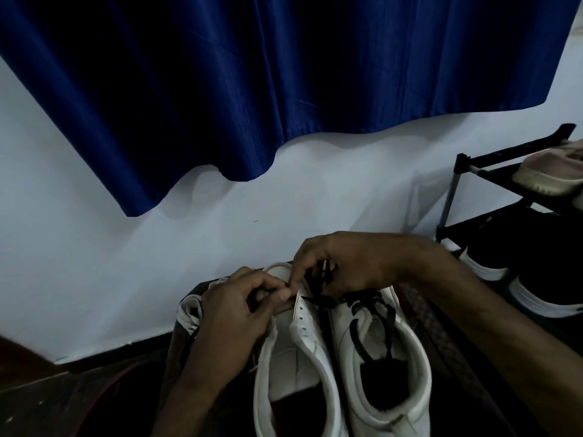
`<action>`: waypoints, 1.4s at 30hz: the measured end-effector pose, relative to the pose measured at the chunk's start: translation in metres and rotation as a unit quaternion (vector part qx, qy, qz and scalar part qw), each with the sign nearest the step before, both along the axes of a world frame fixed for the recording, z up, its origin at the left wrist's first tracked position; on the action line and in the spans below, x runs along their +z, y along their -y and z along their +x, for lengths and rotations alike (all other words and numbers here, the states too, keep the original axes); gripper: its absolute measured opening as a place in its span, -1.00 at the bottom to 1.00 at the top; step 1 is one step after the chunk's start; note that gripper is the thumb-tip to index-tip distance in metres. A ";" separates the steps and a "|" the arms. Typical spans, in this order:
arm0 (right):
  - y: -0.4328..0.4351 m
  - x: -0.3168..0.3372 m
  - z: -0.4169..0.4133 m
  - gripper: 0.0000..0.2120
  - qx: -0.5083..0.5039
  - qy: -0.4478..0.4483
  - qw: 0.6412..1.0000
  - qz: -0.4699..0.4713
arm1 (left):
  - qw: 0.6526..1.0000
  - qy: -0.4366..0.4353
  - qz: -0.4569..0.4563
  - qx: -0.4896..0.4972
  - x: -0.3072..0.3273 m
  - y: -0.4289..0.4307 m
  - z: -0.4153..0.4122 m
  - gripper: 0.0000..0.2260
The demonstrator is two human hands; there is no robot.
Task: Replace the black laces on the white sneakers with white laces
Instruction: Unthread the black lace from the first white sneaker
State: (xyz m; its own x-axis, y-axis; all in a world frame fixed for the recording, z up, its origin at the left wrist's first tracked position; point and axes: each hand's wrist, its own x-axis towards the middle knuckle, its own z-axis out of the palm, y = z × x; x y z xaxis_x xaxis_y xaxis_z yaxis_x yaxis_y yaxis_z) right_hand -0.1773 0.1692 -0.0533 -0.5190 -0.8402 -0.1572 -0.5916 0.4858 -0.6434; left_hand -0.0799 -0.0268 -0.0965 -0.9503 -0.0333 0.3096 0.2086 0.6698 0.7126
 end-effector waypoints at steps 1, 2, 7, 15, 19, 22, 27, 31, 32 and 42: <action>-0.003 0.003 0.001 -0.56 0.004 0.008 1.000 0.018 | 1.000 -0.007 -0.008 0.012 -0.002 0.001 -0.001 -0.96; -0.005 0.007 0.003 -0.55 0.009 0.021 0.999 0.031 | 1.000 -0.008 -0.008 0.021 -0.002 0.001 -0.002 -0.96; -0.010 0.034 0.009 -0.60 -0.068 -0.048 0.997 0.007 | 0.998 -0.029 0.017 0.049 -0.009 -0.003 -0.005 -0.76; 0.002 0.048 0.027 -0.78 -0.156 -0.058 0.979 0.115 | 0.963 -0.006 0.242 0.120 0.004 -0.004 -0.003 -0.84; -0.008 0.069 0.032 -0.79 -0.108 0.040 0.991 0.065 | 0.993 -0.040 0.082 0.071 0.003 0.001 -0.002 -0.89; -0.015 0.077 0.037 -0.73 -0.099 0.044 0.989 0.099 | 0.997 -0.067 -0.030 0.003 0.006 0.003 0.000 -0.86; 0.004 0.054 0.031 -0.82 -0.175 -0.187 0.965 0.045 | 0.994 -0.036 -0.088 -0.043 0.007 0.004 0.002 -0.79; 0.023 0.022 0.026 -0.82 -0.086 -0.160 0.983 0.035 | 0.991 -0.059 -0.122 -0.008 0.009 -0.001 0.008 -0.96; 0.024 0.016 0.025 -0.81 -0.067 -0.156 0.984 0.047 | 0.990 -0.051 -0.132 -0.001 0.009 -0.002 0.009 -0.97; 0.007 -0.011 0.018 -0.70 -0.062 -0.082 0.994 -0.036 | 0.983 0.033 -0.170 0.054 0.016 -0.014 0.006 -0.98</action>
